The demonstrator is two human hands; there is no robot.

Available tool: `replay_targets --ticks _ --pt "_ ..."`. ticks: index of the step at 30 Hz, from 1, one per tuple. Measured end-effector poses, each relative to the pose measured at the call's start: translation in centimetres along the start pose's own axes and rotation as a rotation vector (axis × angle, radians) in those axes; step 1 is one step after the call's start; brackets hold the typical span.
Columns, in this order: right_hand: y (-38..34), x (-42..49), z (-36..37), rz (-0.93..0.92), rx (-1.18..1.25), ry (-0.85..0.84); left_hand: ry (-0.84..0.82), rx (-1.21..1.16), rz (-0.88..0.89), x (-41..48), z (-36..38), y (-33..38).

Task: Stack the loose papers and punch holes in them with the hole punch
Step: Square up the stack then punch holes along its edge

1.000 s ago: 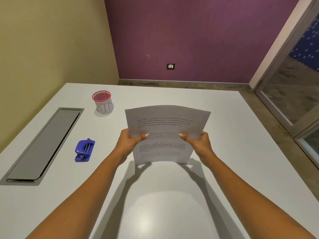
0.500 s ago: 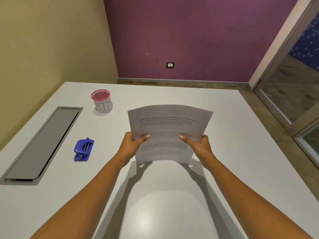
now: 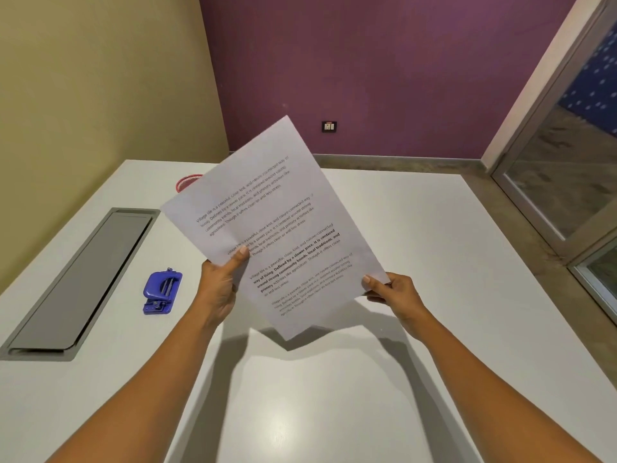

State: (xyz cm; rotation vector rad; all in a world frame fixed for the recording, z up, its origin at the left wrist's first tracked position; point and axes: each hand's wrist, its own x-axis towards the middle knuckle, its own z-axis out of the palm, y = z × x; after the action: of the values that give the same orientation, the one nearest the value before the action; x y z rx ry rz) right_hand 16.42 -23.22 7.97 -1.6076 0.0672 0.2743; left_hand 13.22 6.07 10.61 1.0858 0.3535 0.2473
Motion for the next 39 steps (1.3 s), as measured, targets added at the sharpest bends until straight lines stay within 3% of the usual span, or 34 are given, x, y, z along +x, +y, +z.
replay_targets --ticks 6,11,18,21,27,39 --pt "0.7 0.0 2.3 0.047 0.130 -0.061 0.043 -0.204 -0.152 -0.8 1.0 -1.3" --pt "0.4 -0.1 3.2 0.022 0.206 -0.026 -0.013 -0.255 -0.134 -1.3 2.1 -2.2" --pt "-0.1 0.4 0.8 -0.030 0.140 0.028 0.111 -0.022 -0.033 1.0 -1.3 -0.4" --pt "-0.6 0.6 -0.3 -0.045 0.127 0.052 0.020 0.185 -0.017 1.9 -3.2 0.6" --pt "-1.2 1.1 -1.1 -0.036 0.038 0.038 -0.132 0.617 -0.155 2.1 -3.8 -0.6" --pt "0.2 0.6 -1.1 -0.024 -0.062 0.057 -0.068 0.595 -0.123 1.3 -3.5 -2.6"
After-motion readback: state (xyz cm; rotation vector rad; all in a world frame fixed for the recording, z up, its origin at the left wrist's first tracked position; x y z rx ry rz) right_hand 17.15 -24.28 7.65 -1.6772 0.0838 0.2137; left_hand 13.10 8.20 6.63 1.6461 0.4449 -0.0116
